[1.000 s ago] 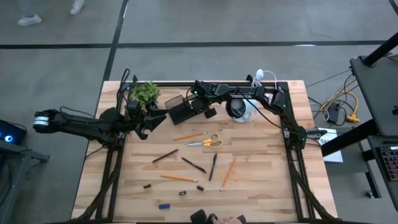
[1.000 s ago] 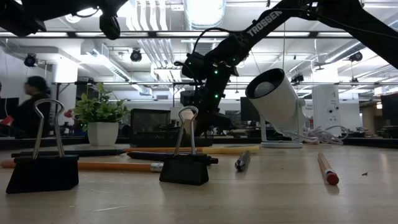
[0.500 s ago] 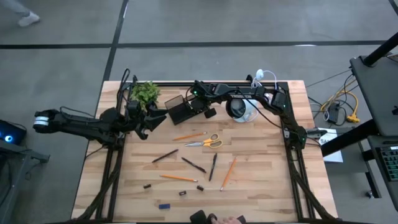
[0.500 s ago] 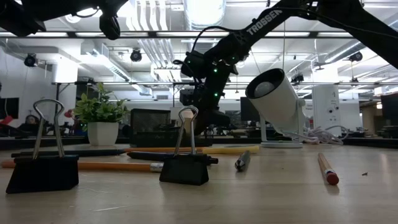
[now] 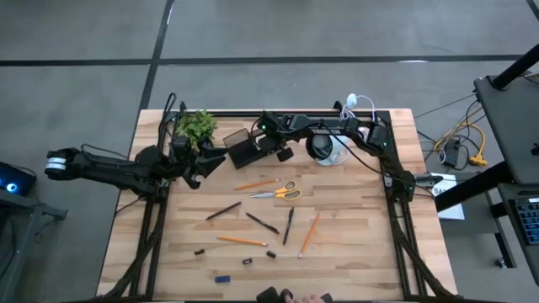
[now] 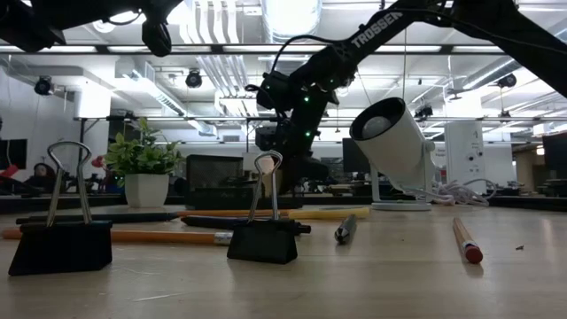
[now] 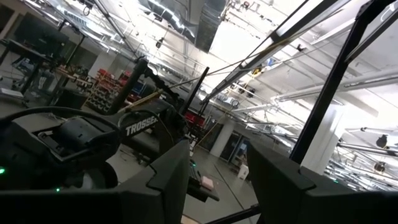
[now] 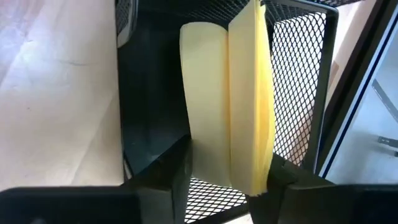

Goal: Pick and place office supplies into organizer
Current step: Put the yellow sticky note into the black desk organizer, then put the right black binder clip into the black desk organizer

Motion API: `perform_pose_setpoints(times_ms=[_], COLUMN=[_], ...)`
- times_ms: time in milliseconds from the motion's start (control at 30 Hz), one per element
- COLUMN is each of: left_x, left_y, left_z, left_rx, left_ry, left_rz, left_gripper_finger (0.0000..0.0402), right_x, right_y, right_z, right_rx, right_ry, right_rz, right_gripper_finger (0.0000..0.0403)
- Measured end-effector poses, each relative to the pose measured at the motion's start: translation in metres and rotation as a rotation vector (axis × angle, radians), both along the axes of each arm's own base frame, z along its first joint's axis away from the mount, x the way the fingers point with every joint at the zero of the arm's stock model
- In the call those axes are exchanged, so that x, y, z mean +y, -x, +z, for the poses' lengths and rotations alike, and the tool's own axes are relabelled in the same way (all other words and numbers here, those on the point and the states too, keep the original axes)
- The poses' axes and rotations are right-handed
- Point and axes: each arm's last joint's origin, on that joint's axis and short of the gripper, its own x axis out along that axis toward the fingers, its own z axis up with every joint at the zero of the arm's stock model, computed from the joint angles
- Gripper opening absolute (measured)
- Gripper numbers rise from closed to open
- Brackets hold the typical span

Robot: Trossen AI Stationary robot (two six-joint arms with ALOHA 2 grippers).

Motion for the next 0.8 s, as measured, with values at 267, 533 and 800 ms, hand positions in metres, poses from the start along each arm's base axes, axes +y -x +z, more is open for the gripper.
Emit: perform_pose_setpoints(times_ms=[267,533,800], left_x=[0.000,0.000,0.000], left_y=[0.000,-0.001,-0.002], left_z=[0.000,-0.001,-0.002], left_rx=[0.002,0.008,0.010], left_ry=[0.000,0.000,0.000], left_rz=[0.000,0.000,0.000], left_gripper_finger=[0.0146,0.0146,0.0146], right_x=[0.001,0.005,0.009], right_y=[0.001,0.005,0.007], right_z=[0.002,0.025,0.035], right_rx=[-0.007,-0.042,-0.074], right_ry=[-0.019,0.000,-0.032], right_rz=[-0.053,-0.069,-0.128], right_gripper_finger=[0.0149,0.0169,0.0175])
